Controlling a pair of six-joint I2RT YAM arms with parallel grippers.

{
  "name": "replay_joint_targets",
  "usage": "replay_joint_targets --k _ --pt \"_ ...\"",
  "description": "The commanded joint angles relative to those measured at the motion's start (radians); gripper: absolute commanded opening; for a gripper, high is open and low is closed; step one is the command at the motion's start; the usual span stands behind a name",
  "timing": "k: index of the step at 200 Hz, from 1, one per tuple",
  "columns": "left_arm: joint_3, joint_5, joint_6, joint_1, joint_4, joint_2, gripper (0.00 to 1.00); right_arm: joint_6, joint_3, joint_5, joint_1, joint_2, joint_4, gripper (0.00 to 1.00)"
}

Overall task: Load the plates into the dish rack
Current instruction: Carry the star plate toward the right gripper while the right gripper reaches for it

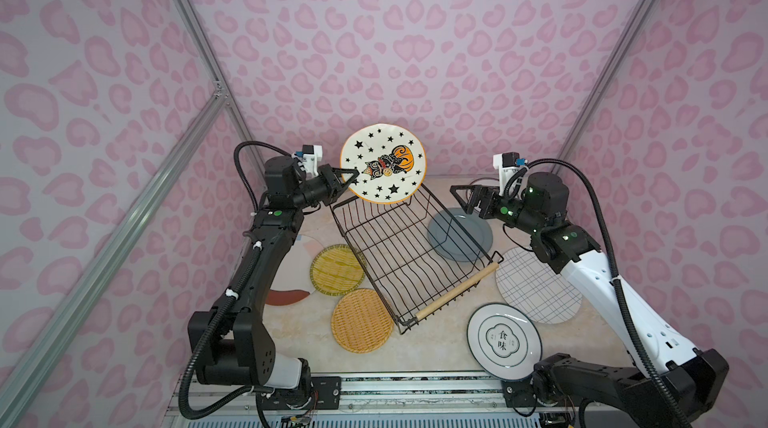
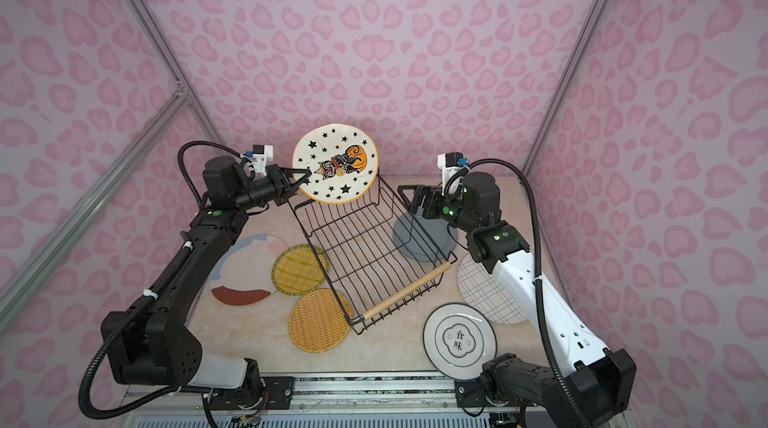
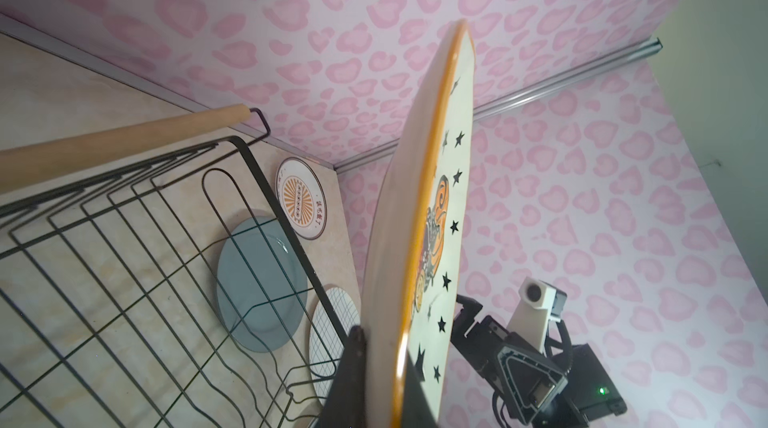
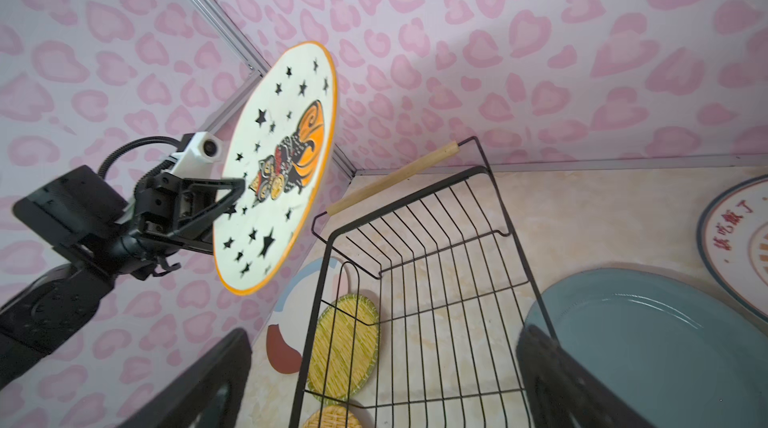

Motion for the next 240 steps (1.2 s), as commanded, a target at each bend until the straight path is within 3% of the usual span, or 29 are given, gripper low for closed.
replay_joint_targets --k 1,47,144,198,240 --pt "0.007 0.110 0.004 -0.046 0.201 0.028 0.04 0.027 0.044 -0.057 -0.001 0.048 0.039 1.00" --pt "-0.045 0.129 -0.060 -0.109 0.328 0.063 0.04 0.048 0.147 -0.098 -0.001 0.141 0.049 0.96" --pt "-0.097 0.143 -0.103 -0.118 0.428 0.076 0.04 0.112 0.220 -0.137 -0.001 0.219 0.050 0.57" --pt "-0.105 0.145 -0.087 -0.119 0.423 0.076 0.04 0.127 0.282 -0.135 -0.001 0.252 -0.039 0.32" --pt "-0.108 0.147 -0.057 -0.118 0.398 0.077 0.04 0.117 0.296 -0.129 0.000 0.262 -0.111 0.27"
